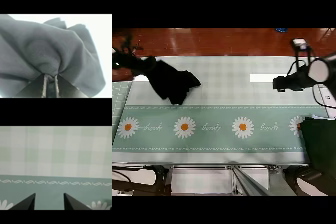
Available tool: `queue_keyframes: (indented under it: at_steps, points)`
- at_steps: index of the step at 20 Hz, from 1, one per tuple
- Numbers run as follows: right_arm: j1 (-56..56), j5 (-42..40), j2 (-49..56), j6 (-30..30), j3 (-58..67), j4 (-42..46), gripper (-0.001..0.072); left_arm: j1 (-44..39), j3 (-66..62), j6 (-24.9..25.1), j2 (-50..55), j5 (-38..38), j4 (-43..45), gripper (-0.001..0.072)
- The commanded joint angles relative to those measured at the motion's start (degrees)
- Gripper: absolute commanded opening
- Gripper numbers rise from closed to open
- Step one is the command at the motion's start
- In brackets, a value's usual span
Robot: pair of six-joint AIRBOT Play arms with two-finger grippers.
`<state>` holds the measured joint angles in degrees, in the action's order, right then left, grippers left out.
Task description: Fold the shirts.
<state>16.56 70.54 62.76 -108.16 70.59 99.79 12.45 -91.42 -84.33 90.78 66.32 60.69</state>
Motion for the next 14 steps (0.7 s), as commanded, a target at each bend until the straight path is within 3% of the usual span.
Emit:
queue_keyframes:
  at_steps: [1, 5, 8, 11, 14]
  points:
    - [0.0, 0.0, -10.4, -2.4, 0.0, 2.8, 0.0407, -1.3, -1.5, 4.9, -11.5, -3.6, -13.0, 0.0025]
    - [0.0, 0.1, -21.0, -3.7, 0.0, 2.8, 0.0407, -1.9, -1.5, 9.8, -23.6, -4.4, -24.7, 0.0025]
    - [0.0, 0.2, -26.6, -3.7, 0.0, 2.8, 0.0407, -3.2, -1.5, 10.3, -30.5, -6.2, -30.0, 0.0025]
    - [0.0, 2.0, -30.2, -3.7, 0.0, 2.6, 0.0407, -5.7, -1.5, 15.5, -35.2, -9.6, -34.2, 0.0025]
    - [0.0, 3.9, -30.9, -3.7, 0.0, 2.6, 0.0406, -10.2, -1.3, 16.5, -36.3, -9.3, -41.9, 0.0025]
